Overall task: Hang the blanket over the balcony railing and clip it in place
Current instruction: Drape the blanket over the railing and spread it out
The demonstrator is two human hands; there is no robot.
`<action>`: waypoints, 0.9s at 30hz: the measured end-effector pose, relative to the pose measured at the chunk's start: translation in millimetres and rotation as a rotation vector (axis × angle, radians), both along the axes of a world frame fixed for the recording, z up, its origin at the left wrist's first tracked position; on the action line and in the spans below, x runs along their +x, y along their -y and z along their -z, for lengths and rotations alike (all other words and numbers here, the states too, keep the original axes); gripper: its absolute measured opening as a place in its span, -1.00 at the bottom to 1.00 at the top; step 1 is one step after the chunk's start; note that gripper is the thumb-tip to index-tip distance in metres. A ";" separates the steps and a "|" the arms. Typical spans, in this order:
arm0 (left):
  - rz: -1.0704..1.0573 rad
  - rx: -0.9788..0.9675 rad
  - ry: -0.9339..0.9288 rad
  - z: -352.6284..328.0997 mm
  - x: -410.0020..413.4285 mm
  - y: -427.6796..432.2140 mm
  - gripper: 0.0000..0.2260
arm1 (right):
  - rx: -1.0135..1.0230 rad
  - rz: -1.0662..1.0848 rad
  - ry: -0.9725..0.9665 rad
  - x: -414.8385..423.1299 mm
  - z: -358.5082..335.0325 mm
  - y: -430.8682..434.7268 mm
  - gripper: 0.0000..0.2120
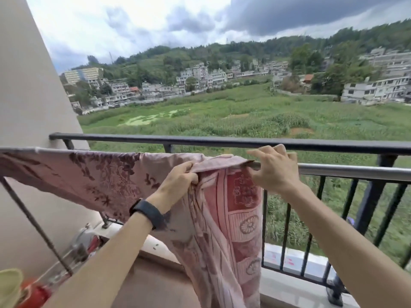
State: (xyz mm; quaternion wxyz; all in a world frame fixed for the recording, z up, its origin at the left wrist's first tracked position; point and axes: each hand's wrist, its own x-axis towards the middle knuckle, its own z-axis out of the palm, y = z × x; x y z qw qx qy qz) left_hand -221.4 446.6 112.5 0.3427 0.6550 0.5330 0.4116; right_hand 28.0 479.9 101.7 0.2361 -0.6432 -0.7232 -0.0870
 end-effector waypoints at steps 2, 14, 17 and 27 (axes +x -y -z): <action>-0.015 -0.039 0.103 -15.6 -9.3 2.7 -0.64 | -0.069 -0.098 -0.037 -1.5 -14.2 -7.7 -0.63; -0.264 0.499 -1.011 -68.5 -93.4 0.3 -0.51 | 0.213 -0.264 -0.337 -74.7 -55.6 -66.1 -0.81; -0.388 0.691 -1.176 -77.8 -135.6 -2.1 -0.50 | 0.205 -0.308 -0.338 -115.1 -70.9 -85.3 -0.89; -0.570 0.770 -1.270 -81.3 -309.8 -42.4 -0.66 | 0.193 -0.560 -0.330 -255.2 -96.5 -157.4 -0.78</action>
